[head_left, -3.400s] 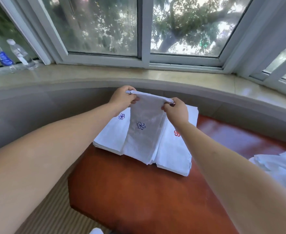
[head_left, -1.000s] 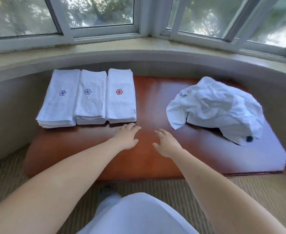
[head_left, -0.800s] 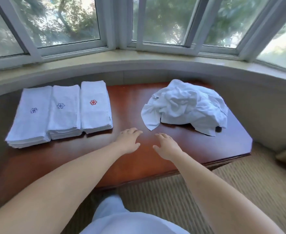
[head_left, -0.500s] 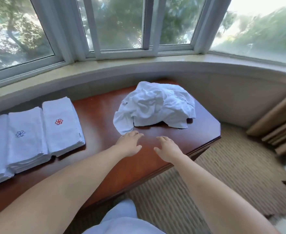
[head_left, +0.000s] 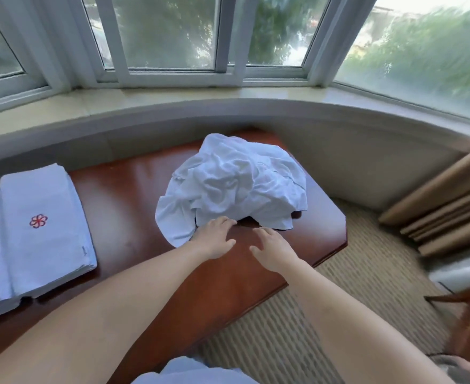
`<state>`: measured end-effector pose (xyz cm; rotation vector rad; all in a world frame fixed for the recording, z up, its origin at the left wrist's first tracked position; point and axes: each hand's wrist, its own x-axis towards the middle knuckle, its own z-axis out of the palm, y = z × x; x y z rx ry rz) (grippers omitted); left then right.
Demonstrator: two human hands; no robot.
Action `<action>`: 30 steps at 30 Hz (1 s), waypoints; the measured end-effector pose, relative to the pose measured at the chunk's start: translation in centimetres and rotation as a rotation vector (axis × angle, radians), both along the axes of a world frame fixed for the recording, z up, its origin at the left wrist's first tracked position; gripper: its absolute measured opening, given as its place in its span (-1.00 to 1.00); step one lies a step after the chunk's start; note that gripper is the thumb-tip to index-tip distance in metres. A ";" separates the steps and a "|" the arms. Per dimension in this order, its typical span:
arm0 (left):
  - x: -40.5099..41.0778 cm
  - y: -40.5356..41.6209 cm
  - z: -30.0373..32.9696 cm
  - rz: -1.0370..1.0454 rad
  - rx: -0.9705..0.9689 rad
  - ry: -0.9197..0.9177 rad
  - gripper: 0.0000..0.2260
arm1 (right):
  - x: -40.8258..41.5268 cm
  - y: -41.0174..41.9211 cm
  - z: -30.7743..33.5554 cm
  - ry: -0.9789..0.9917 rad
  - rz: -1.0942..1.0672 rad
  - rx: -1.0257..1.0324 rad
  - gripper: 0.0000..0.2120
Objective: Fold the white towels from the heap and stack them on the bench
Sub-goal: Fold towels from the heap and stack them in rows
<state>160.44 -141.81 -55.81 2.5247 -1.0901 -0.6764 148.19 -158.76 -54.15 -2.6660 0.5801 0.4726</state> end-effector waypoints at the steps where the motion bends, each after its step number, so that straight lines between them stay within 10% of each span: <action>1: 0.7 -0.1 -0.2 0.007 0.000 0.002 -0.45 | 1.0 -0.2 0.0 0.003 0.005 0.002 -0.40; 14: 7.1 -2.5 -3.1 0.316 -0.097 0.177 -0.56 | 12.9 -3.6 -1.1 -0.005 -0.031 0.320 -0.45; 30: 13.0 -17.9 -4.5 1.304 -0.531 0.723 -0.67 | 24.7 -20.1 -6.0 -0.096 0.149 0.465 -0.55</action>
